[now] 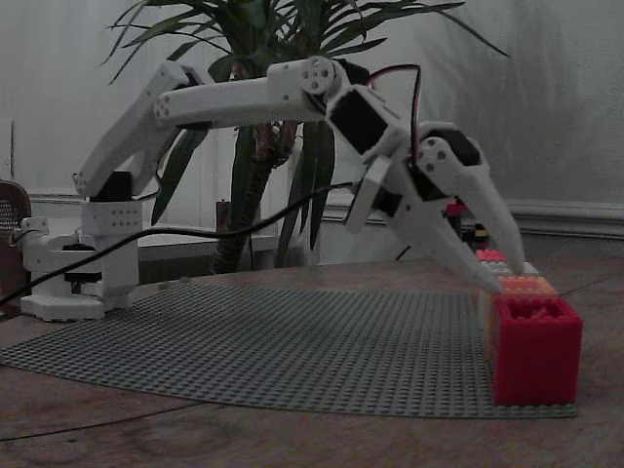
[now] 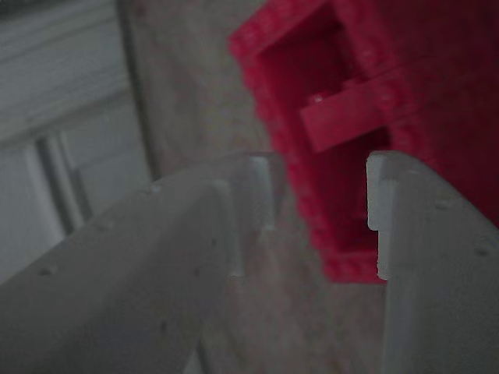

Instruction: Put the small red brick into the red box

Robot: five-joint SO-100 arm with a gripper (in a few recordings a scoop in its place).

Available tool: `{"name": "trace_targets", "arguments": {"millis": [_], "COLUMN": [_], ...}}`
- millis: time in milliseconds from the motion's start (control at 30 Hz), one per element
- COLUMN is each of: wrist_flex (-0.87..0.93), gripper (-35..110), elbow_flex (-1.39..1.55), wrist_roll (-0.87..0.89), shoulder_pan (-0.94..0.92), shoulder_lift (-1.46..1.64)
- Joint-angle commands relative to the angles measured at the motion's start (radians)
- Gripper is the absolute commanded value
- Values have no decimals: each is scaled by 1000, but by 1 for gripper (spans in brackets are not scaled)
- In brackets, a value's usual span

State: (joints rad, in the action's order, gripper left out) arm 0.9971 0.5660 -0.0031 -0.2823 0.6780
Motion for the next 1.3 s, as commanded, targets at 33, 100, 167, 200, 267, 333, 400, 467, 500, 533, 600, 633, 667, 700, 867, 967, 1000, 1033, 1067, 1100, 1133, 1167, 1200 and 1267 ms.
{"name": "trace_targets", "arguments": {"millis": [33, 100, 167, 200, 267, 333, 400, 467, 500, 533, 600, 633, 667, 700, 867, 967, 1000, 1033, 1067, 1100, 1133, 1167, 1200, 1267], "wrist_flex": [81, 121, 130, 129, 143, 190, 212, 216, 216, 216, 218, 219, 219, 219, 249, 298, 308, 314, 318, 321, 322, 325, 337, 374], "gripper": [3, 0, 0, 0, 0, 0, 0, 0, 0, 0, 0, 0, 0, 0, 0, 0, 0, 0, 0, 0, 0, 0, 0, 0], "elbow_flex": [0, 97, 265, 360, 526, 680, 882, 1095, 1198, 1299, 1496, 1583, 1666, 1749, 2028, 2126, 2151, 2169, 2187, 2207, 2224, 2238, 2249, 2273], "wrist_roll": [5, 9, 5, -5, -20, -43, -74, -97, -100, -95, -87, -86, -80, -72, -25, -12, -12, -12, -12, -14, -17, -17, -15, -14], "shoulder_pan": [28, 37, 54, 66, 91, 117, 147, 178, 190, 201, 225, 239, 253, 267, 318, 350, 353, 353, 354, 359, 364, 364, 365, 368], "shoulder_lift": [224, 328, 477, 563, 721, 868, 1037, 1198, 1278, 1358, 1517, 1595, 1669, 1747, 2069, 2250, 2295, 2324, 2344, 2361, 2378, 2395, 2413, 2471]}}
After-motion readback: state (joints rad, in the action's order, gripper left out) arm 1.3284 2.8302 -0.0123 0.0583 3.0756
